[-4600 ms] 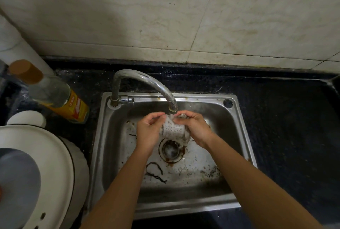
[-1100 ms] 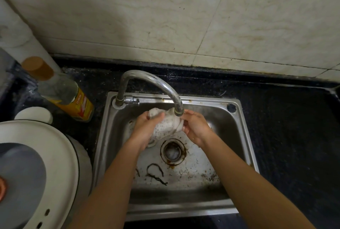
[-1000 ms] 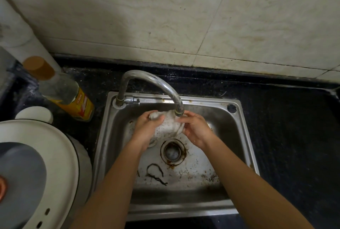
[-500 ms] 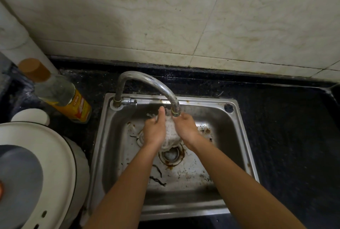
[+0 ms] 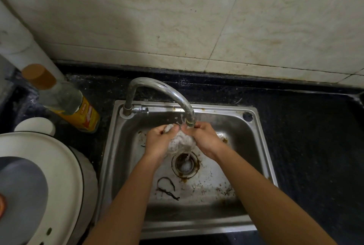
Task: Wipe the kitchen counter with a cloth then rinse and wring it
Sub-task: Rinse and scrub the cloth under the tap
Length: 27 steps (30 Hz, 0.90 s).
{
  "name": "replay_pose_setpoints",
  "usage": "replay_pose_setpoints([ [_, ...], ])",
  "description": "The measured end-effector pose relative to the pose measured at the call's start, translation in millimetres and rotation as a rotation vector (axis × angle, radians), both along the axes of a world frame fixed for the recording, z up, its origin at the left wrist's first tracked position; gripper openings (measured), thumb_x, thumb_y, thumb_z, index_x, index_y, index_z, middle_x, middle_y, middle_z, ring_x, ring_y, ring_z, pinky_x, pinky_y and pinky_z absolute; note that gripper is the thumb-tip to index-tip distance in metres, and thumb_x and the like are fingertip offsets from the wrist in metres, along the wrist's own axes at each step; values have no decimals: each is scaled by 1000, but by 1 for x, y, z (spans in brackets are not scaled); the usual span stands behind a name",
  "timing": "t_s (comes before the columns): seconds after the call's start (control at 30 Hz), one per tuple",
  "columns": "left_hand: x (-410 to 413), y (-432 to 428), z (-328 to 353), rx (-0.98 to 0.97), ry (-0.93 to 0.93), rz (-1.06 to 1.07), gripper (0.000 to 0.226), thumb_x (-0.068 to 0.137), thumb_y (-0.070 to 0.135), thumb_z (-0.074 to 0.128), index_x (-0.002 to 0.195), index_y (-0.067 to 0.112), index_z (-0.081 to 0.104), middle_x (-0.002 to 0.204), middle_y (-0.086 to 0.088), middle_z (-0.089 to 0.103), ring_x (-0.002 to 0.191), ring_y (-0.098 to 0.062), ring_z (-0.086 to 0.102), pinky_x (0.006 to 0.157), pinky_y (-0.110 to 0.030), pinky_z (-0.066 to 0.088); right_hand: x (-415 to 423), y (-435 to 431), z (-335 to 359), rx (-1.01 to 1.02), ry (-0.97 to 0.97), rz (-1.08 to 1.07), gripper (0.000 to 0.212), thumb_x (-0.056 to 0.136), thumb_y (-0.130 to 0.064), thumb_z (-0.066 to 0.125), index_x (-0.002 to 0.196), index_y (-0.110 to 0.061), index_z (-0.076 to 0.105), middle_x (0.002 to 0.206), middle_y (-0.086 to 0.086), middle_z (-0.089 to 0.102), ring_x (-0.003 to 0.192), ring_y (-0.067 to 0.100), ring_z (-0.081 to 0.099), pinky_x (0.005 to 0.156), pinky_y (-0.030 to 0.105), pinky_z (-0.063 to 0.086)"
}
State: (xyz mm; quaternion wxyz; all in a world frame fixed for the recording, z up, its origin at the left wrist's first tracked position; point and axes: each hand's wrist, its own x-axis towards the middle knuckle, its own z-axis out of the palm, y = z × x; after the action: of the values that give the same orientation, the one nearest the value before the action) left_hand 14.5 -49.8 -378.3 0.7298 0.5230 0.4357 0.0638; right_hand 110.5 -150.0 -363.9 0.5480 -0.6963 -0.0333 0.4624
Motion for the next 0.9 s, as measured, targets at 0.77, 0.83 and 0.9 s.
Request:
replay_pose_setpoints([
  [0.77, 7, -3, 5, 122, 29, -31, 17, 98, 22, 49, 100, 13, 63, 89, -4, 70, 75, -10, 67, 52, -15, 50, -2, 5, -1, 61, -105, -90, 25, 77, 13, 65, 92, -7, 67, 88, 9, 69, 87, 26, 67, 83, 39, 56],
  [0.83, 4, -1, 4, 129, 21, -22, 14, 95, 17, 53, 100, 12, 66, 89, -5, 70, 77, -12, 68, 52, -14, 50, -1, 2, -4, 64, -67, -120, 26, 75, 12, 67, 95, -6, 68, 92, 12, 71, 92, 31, 67, 87, 43, 55],
  [0.9, 1, 0, 3, 130, 11, -16, 14, 93, 13, 56, 100, 10, 68, 89, -6, 71, 80, -15, 69, 54, -15, 51, -3, 1, -5, 70, -49, -137, 25, 76, 9, 68, 97, -3, 69, 98, 17, 71, 97, 34, 67, 92, 47, 53],
])
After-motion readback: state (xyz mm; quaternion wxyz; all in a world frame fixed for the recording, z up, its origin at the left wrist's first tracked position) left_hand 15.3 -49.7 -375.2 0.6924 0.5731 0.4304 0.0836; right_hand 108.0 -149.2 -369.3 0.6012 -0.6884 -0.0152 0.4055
